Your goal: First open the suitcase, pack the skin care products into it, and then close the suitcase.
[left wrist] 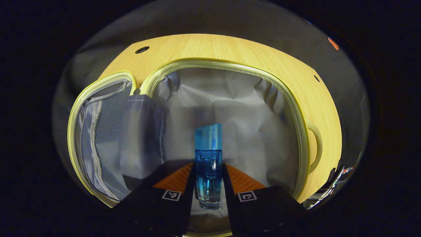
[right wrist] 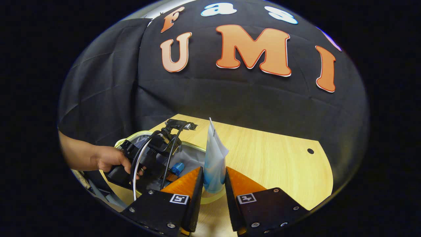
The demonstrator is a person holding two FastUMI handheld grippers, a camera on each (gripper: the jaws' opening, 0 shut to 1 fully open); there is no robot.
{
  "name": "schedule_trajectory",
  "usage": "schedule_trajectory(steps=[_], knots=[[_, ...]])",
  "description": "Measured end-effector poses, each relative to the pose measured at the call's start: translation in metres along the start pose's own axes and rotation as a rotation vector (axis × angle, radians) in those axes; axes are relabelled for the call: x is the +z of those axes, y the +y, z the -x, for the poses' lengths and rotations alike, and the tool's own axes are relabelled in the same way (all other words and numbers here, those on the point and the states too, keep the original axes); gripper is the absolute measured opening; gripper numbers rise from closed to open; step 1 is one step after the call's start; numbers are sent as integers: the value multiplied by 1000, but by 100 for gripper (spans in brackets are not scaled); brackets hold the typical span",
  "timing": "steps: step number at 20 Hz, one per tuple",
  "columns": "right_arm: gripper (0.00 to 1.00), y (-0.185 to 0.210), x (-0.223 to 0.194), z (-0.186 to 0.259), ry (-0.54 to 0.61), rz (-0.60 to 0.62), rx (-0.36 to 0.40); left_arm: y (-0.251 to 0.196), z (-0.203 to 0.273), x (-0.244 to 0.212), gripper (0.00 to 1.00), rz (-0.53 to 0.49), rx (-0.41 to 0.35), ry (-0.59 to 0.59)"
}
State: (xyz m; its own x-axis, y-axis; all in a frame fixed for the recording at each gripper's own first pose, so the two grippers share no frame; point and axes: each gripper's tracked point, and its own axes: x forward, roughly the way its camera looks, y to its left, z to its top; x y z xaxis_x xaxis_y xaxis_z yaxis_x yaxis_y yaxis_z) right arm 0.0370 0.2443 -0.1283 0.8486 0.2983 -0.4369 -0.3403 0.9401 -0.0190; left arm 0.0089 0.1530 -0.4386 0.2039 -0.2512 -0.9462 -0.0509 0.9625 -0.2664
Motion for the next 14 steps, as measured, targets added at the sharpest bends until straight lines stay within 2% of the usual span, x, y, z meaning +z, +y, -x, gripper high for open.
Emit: schedule_trajectory(steps=[3,6,10,11,12,14], knots=[[40,2,-5,-9,21,-9,18,-2,14,1,52,6,-47,-53],[39,6,-15,-18,47,-15,33,-2,38,3,69,7,-98,-132],[39,28,-24,-34,86,-28,82,4,75,0,82,23,-134,-244],[39,34,-27,-40,100,-33,93,8,85,1,82,24,-141,-275],[39,41,-31,-42,115,-38,107,13,96,2,88,30,-141,-305],[39,53,-40,-49,144,-40,119,28,121,3,88,54,-111,-359]])
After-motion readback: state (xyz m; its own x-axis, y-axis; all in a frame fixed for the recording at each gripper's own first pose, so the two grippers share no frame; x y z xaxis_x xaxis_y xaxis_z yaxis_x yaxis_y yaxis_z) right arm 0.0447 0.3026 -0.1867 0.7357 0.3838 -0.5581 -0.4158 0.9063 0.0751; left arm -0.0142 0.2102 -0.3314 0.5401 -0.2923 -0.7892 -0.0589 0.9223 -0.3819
